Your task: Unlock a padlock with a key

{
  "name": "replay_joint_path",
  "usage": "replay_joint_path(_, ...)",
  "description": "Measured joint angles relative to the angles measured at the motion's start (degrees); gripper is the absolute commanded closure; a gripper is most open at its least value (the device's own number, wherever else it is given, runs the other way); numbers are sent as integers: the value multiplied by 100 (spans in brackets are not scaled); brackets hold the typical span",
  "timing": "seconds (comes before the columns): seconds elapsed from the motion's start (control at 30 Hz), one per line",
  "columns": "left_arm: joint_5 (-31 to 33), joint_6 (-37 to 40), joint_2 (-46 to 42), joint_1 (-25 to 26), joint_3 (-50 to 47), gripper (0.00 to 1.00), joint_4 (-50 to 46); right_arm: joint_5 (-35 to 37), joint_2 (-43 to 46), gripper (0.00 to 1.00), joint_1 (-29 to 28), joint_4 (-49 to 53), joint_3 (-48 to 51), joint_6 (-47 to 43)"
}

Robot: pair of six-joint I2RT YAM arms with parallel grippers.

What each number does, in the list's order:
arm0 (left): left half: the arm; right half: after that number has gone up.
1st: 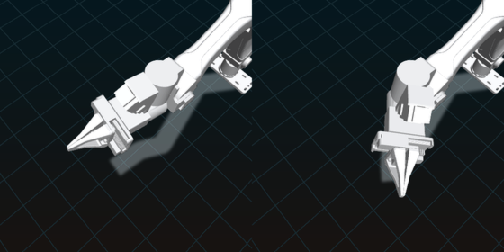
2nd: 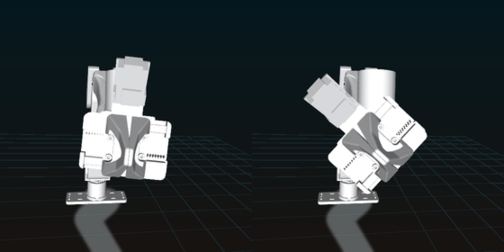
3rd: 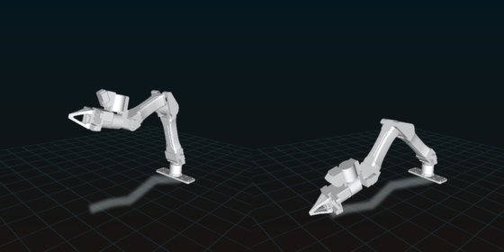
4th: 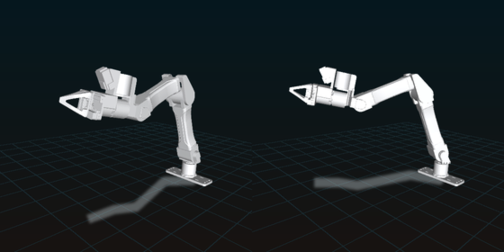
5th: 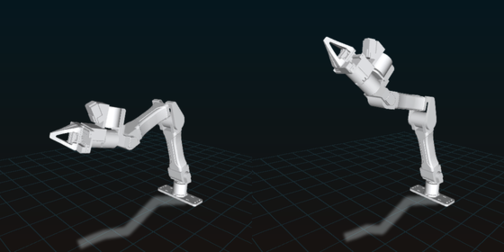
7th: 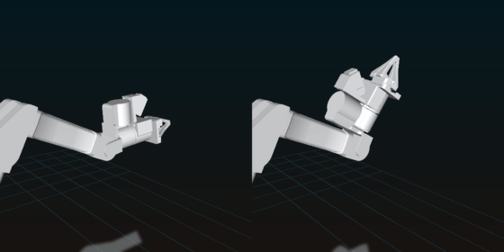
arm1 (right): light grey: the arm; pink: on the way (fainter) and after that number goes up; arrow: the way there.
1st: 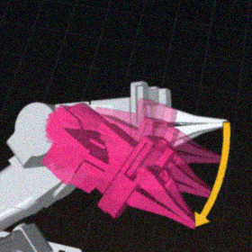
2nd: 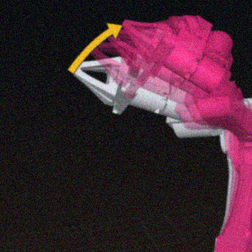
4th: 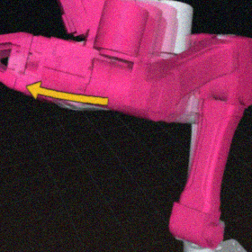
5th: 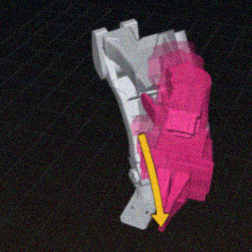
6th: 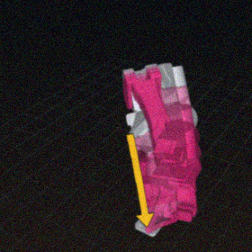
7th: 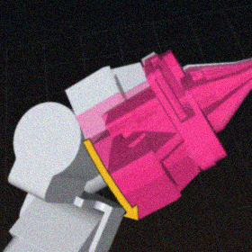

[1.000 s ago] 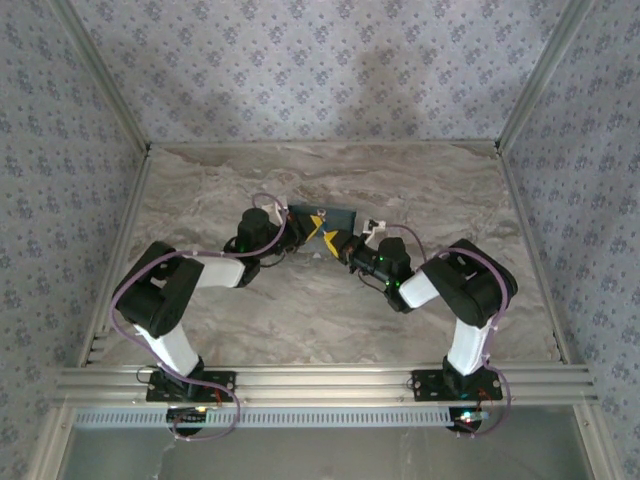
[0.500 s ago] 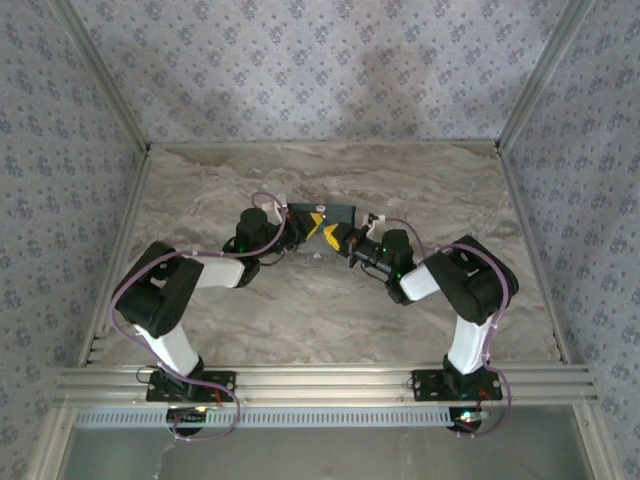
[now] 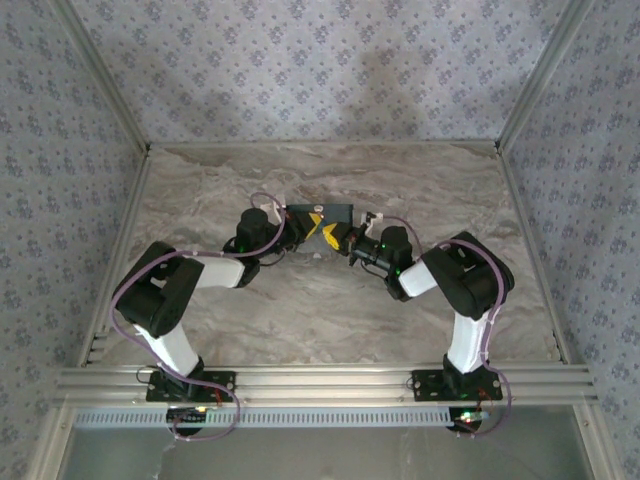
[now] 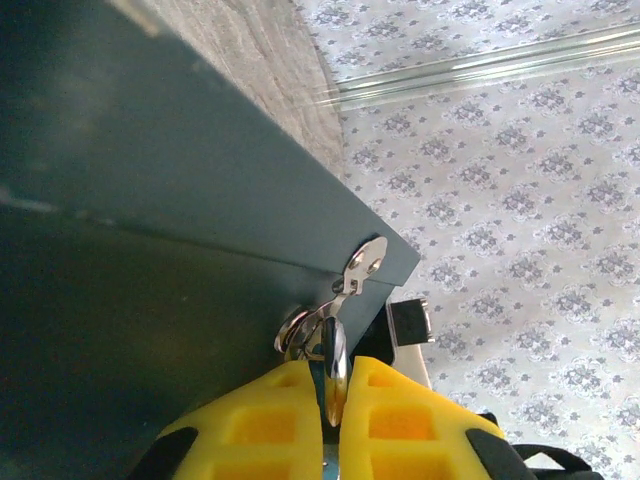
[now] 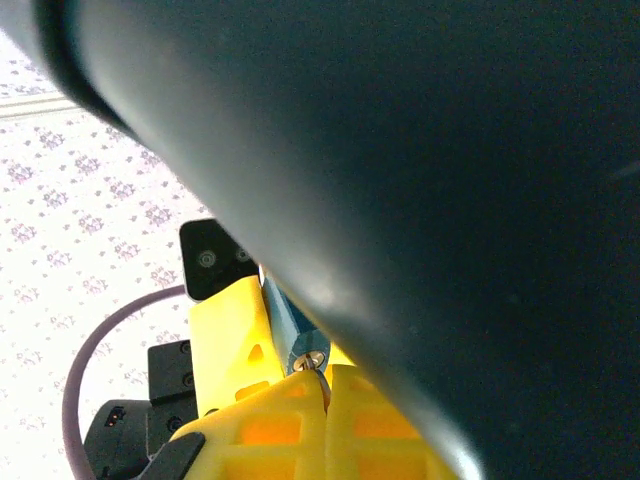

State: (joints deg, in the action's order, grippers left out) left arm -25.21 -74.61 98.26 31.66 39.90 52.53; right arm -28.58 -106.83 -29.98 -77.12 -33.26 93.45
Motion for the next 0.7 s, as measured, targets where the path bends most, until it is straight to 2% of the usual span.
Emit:
replay_joint_path(0.27,87,63,-96,28,-116,100,-72,-385,42,100,66,413,-120,-352)
replay_joint_path(0.57,127,149,-164,28,-144,100,-162,-498,-151,100,66,59,-129,-90)
replay_joint_path(0.7,151,175,-225,28,-232,100,-175,-535,-76,89,66,245,-120,-192)
